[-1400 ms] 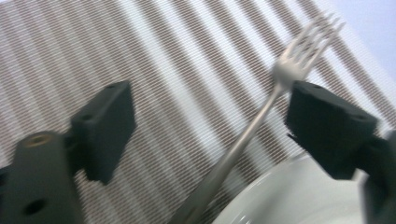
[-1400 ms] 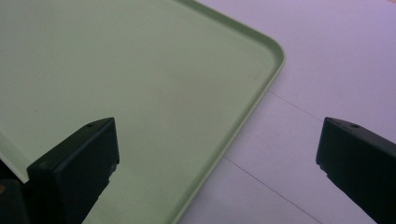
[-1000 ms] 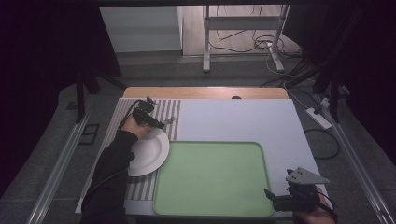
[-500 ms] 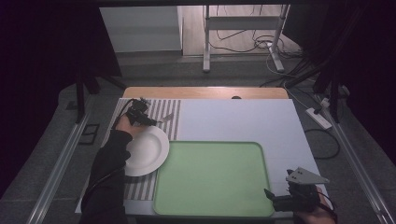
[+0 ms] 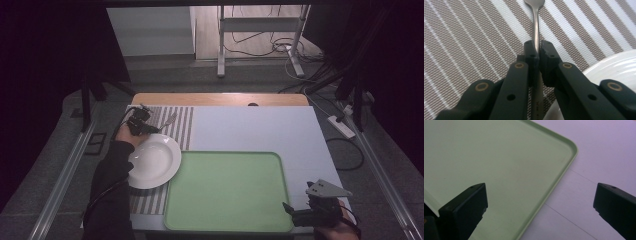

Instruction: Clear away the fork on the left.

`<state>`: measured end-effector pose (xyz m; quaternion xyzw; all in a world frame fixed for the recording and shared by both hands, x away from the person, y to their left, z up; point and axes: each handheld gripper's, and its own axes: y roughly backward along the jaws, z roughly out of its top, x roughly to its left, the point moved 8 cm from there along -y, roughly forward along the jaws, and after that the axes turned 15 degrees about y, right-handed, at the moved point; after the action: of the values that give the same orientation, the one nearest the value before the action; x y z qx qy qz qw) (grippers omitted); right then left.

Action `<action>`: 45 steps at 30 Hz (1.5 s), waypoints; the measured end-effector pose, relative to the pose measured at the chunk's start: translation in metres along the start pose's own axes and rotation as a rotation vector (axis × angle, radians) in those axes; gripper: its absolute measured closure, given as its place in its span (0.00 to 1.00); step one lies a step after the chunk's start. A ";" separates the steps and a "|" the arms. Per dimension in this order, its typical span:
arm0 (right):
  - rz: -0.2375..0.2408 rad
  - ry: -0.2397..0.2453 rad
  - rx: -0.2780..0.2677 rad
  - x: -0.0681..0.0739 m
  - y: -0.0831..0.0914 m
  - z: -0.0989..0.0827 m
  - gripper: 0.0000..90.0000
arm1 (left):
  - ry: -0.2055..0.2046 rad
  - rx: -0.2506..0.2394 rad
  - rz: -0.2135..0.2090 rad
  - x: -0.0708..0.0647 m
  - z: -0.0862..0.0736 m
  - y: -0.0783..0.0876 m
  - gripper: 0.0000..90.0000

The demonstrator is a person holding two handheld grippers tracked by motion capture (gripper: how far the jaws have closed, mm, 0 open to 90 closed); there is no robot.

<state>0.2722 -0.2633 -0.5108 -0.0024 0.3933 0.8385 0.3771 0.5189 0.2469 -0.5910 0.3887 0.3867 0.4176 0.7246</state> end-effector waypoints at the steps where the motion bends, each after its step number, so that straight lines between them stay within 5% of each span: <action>1: 0.000 0.000 -0.001 0.000 0.000 0.000 0.00 | 0.006 0.000 0.009 0.001 0.000 0.002 0.94; 17: -0.002 -0.001 -0.005 0.000 0.000 0.000 0.00 | 0.061 -0.039 0.029 0.026 -0.012 0.036 0.94; 32: -0.001 0.001 -0.006 0.000 0.000 0.000 0.00 | 0.023 -0.047 0.084 0.014 -0.009 0.054 0.94; 45: 0.001 0.006 -0.002 0.001 0.000 0.000 0.00 | 0.026 -0.078 0.098 0.020 -0.007 0.072 0.94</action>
<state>0.2716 -0.2630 -0.5104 -0.0050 0.3936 0.8390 0.3758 0.4977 0.2923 -0.5346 0.3731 0.3603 0.4722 0.7128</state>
